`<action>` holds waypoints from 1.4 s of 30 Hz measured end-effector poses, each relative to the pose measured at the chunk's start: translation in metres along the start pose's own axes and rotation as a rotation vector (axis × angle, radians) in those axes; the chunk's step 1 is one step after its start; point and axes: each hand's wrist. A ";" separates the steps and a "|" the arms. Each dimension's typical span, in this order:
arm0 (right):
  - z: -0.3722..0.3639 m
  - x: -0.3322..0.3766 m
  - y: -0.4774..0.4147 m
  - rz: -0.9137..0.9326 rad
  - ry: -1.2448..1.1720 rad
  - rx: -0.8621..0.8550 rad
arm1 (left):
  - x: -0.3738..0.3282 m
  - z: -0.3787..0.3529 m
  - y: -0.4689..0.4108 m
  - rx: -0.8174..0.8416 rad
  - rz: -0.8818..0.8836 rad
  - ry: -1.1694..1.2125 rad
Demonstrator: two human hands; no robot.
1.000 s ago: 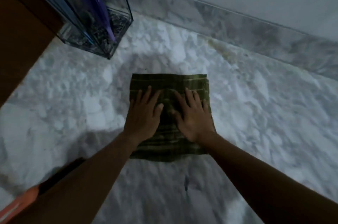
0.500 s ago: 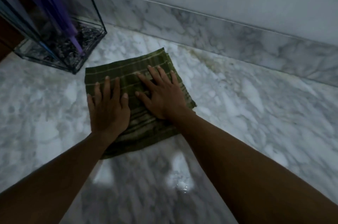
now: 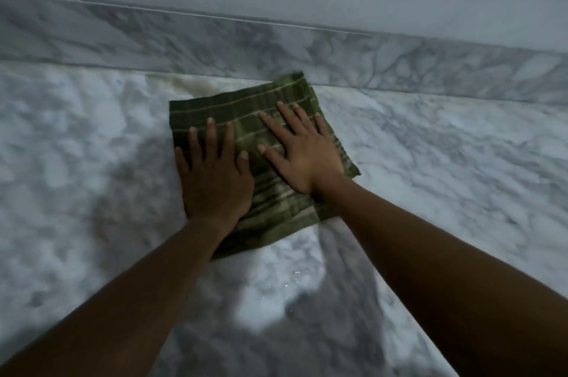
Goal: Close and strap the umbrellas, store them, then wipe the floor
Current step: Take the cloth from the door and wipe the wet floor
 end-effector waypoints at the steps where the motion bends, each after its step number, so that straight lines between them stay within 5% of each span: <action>1: 0.003 -0.018 0.008 -0.039 0.004 -0.004 | -0.019 -0.006 0.002 0.000 -0.029 -0.001; 8: 0.014 -0.108 0.090 -0.288 0.017 -0.044 | -0.120 -0.038 0.030 0.034 -0.227 0.018; 15: 0.002 -0.084 0.179 -0.511 -0.047 -0.059 | -0.126 -0.040 0.094 0.093 -0.374 0.009; 27: -0.005 -0.022 0.244 -0.078 -0.012 0.156 | -0.056 -0.010 0.217 0.125 -0.110 -0.048; 33: 0.014 -0.122 0.215 0.207 0.097 0.156 | -0.141 -0.039 0.190 0.051 -0.051 0.019; 42: 0.049 -0.332 0.187 -0.108 -0.001 0.010 | -0.339 -0.104 0.103 0.019 -0.156 -0.023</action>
Point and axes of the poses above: each hand's wrist, its own y-axis away from the middle knuckle, its own z-axis out of the back of the hand, x = y × z, and after that the axes turned 5 degrees about -z, right-handed
